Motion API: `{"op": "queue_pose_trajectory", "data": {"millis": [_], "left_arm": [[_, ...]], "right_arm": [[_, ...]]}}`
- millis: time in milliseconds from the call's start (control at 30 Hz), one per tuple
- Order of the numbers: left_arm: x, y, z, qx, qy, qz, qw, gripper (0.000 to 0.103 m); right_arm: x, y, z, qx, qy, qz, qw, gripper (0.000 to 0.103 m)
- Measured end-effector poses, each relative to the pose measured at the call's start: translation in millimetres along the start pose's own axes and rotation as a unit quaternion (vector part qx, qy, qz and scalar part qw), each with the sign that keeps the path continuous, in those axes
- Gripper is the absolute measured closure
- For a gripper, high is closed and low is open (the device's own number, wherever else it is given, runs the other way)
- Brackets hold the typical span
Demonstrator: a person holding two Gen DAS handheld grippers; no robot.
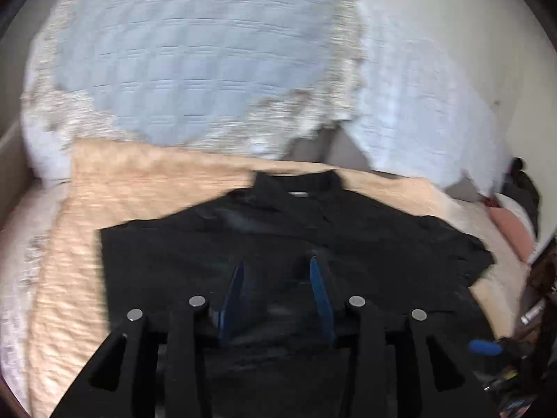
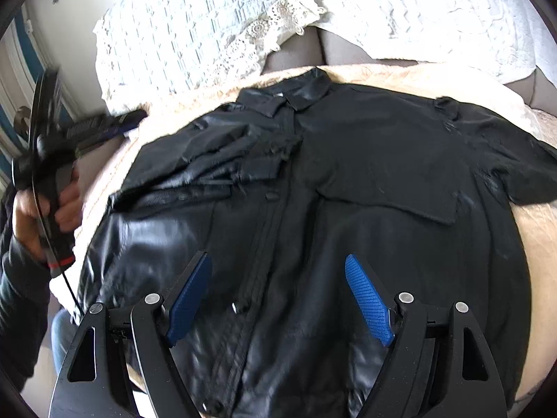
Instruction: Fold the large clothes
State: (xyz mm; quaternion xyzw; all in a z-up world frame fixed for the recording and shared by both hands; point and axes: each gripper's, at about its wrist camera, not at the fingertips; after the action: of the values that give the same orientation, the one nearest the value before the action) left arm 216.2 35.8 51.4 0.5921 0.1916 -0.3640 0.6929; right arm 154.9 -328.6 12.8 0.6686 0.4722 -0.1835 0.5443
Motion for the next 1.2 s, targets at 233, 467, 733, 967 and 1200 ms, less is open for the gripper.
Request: {"op": "queue_pose_trajectory", "data": {"millis": [233, 467, 733, 967, 1200], "left_arm": [[45, -49, -105, -0.066, 0.136, -0.105, 0.983, 0.061], [43, -57, -115, -0.076, 0.158, -0.089, 0.9805, 0.061], [40, -63, -124, -0.083, 0.165, -0.085, 0.9791, 0.062], [-5, -53, -87, -0.049, 0.136, -0.035, 0.9889, 0.062], [58, -62, -90, -0.046, 0.15, -0.107, 0.9819, 0.061]], "right_arm": [[51, 47, -1, 0.019, 0.039, -0.015, 0.999, 0.025], [103, 93, -6, 0.015, 0.035, -0.035, 0.999, 0.045], [160, 103, -6, -0.009, 0.007, -0.091, 0.996, 0.059], [117, 93, -14, -0.036, 0.006, -0.038, 0.999, 0.059], [148, 93, -4, -0.01, 0.012, -0.089, 0.996, 0.059]]}}
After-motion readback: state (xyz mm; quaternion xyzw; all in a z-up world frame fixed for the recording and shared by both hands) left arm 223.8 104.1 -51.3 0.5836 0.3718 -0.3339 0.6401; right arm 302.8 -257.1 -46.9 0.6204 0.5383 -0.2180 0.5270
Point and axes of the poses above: each gripper's, at about its wrist camera, not at the fingertips, and x roughly the way its jaws point, z to its right, y to its top, and after that the axes turned 5 degrees about -z, right-handed
